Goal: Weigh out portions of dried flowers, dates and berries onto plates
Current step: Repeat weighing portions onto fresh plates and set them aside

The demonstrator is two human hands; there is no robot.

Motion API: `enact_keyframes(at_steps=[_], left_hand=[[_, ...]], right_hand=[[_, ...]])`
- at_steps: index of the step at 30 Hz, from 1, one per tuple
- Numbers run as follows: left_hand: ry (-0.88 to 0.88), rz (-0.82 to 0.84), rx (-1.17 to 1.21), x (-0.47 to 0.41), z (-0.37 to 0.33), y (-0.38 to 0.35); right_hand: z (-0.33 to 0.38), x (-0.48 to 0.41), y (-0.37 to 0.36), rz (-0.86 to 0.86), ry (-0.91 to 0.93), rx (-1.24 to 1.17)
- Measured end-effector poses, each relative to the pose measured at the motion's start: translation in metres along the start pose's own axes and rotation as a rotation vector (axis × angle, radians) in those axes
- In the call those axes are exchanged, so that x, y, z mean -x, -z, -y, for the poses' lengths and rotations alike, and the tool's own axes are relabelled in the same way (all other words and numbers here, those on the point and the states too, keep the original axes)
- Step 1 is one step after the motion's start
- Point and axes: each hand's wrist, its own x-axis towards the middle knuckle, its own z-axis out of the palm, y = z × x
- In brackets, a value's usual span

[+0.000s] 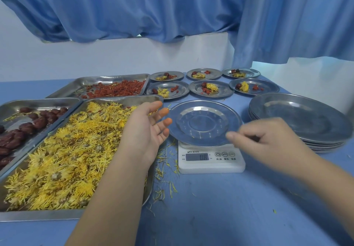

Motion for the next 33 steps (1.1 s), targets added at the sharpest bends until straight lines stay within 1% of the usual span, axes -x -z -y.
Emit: enact_keyframes(at_steps=[2, 4, 6, 8, 10, 15, 17, 18, 22, 24, 26, 29, 31, 33], left_hand=[[0.000, 0.009, -0.028, 0.000, 0.001, -0.001], [-0.008, 0.022, -0.059, -0.001, 0.003, -0.001], [-0.030, 0.045, -0.107, -0.001, 0.005, -0.003], [-0.064, 0.073, -0.171, 0.000, 0.007, -0.006], [-0.088, 0.106, -0.233, 0.001, 0.008, -0.009], [-0.101, 0.254, -0.449, -0.002, -0.002, -0.008], [-0.117, 0.219, -0.588, -0.010, -0.009, -0.002], [-0.152, 0.186, -0.679, -0.015, -0.015, 0.004], [-0.374, 0.063, -1.018, -0.037, -0.057, 0.036], [-0.436, 0.033, -1.231, -0.045, -0.076, 0.051], [-0.426, 0.045, -1.443, -0.052, -0.086, 0.064], [-0.312, 0.169, -1.726, -0.060, -0.084, 0.073], [-0.236, 0.262, -1.820, -0.063, -0.079, 0.070], [-0.176, 0.318, -1.875, -0.065, -0.076, 0.065]], right_hand=[[0.007, -0.013, -0.002, -0.088, -0.084, -0.142], [0.009, -0.025, -0.008, -0.119, -0.139, -0.200], [0.009, -0.028, -0.016, -0.158, -0.143, -0.166], [0.005, -0.022, -0.022, -0.185, -0.106, -0.047], [0.000, -0.012, -0.024, -0.195, -0.065, 0.021], [-0.005, -0.007, -0.022, -0.219, -0.025, 0.013], [-0.004, -0.007, -0.024, -0.205, -0.010, 0.015], [-0.004, -0.007, -0.025, -0.194, -0.006, 0.018], [0.000, -0.007, -0.031, -0.171, 0.022, 0.060], [0.003, -0.008, -0.034, -0.170, 0.038, 0.063], [0.007, -0.008, -0.037, -0.156, 0.050, 0.068], [0.009, -0.006, -0.040, -0.133, 0.068, 0.076], [0.008, -0.006, -0.039, -0.135, 0.068, 0.076], [0.007, -0.006, -0.038, -0.143, 0.062, 0.068]])
